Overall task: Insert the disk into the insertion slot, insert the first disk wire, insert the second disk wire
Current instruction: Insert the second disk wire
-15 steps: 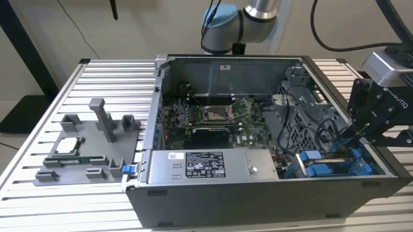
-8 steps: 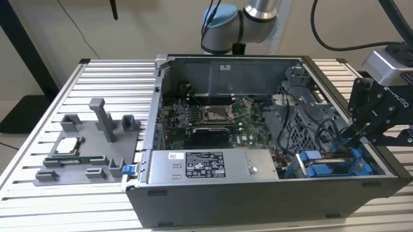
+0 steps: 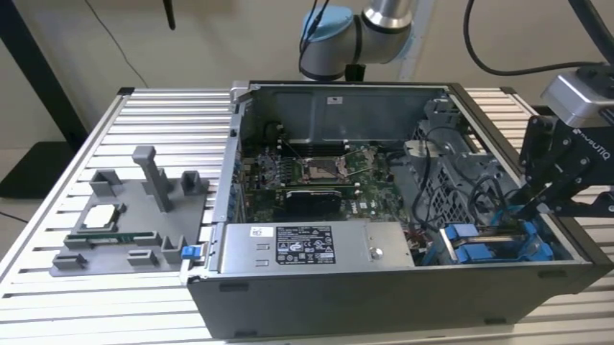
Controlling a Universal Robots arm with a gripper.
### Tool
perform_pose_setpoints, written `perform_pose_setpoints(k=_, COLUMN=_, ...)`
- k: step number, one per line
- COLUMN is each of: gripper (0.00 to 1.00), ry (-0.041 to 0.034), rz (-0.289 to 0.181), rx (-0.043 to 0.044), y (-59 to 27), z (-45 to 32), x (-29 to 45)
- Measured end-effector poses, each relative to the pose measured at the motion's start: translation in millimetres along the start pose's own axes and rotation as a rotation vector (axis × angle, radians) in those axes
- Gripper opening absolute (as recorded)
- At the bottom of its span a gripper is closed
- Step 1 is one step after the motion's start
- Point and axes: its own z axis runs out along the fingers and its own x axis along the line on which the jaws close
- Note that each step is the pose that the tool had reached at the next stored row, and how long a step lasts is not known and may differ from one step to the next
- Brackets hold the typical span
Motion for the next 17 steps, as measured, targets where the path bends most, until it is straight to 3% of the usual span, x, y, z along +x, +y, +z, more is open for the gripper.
perform_pose_setpoints(k=8, gripper=1.0, ry=-0.0033, rz=0.0, rx=0.0001, y=-18.7, z=-1.2, x=0.8)
perform_pose_setpoints(k=11, gripper=1.0, ry=-0.0163, rz=-0.001, rx=0.0004, y=-25.9, z=-0.2, x=1.3)
perform_pose_setpoints(k=12, gripper=1.0, ry=-0.0237, rz=-0.002, rx=0.0007, y=-26.9, z=0.1, x=1.4)
perform_pose_setpoints(k=14, gripper=1.0, ry=-0.0468, rz=-0.004, rx=0.0009, y=-27.2, z=0.4, x=1.5)
perform_pose_setpoints(k=15, gripper=1.0, ry=-0.0534, rz=-0.004, rx=-0.0007, y=-27.2, z=0.6, x=1.6)
perform_pose_setpoints(k=17, gripper=1.0, ry=-0.0569, rz=-0.004, rx=-0.0057, y=-27.2, z=1.4, x=4.6)
